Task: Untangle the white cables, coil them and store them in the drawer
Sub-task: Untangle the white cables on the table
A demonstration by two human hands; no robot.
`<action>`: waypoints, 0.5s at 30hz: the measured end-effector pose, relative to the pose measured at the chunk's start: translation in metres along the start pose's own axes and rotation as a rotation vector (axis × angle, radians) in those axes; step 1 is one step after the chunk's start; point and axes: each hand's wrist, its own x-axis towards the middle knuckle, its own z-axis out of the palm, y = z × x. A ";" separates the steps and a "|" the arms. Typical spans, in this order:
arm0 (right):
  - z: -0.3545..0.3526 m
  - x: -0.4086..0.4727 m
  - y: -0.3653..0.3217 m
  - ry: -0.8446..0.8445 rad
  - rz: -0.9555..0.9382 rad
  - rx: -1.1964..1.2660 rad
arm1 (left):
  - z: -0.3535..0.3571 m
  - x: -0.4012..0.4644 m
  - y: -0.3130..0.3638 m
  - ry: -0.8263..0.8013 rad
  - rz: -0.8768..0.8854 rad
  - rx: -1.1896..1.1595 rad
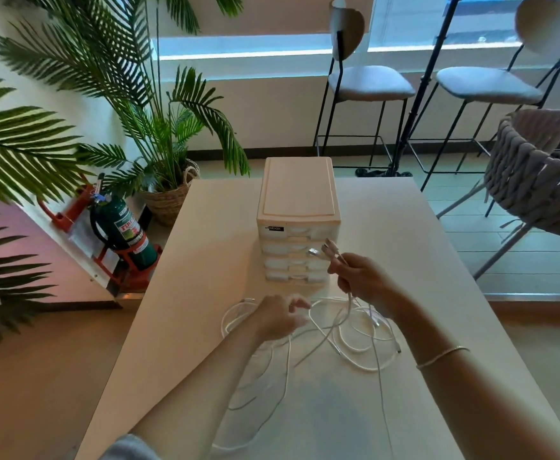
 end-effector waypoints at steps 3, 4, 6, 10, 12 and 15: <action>0.001 -0.002 -0.017 -0.008 -0.008 0.221 | -0.008 0.002 0.031 -0.130 0.088 -0.454; -0.001 -0.002 -0.023 -0.010 -0.010 0.277 | -0.010 0.001 0.038 -0.152 0.113 -0.477; -0.008 -0.004 -0.037 -0.003 -0.025 0.345 | -0.008 0.001 0.044 -0.176 0.159 -0.385; -0.017 -0.004 -0.062 -0.006 -0.075 0.397 | -0.002 0.006 0.046 0.083 0.260 -0.288; -0.015 -0.004 -0.071 -0.024 -0.092 0.408 | -0.007 0.009 0.051 0.160 0.259 -0.365; -0.013 -0.003 -0.080 0.032 -0.110 0.323 | -0.012 0.012 0.055 0.012 0.285 -0.332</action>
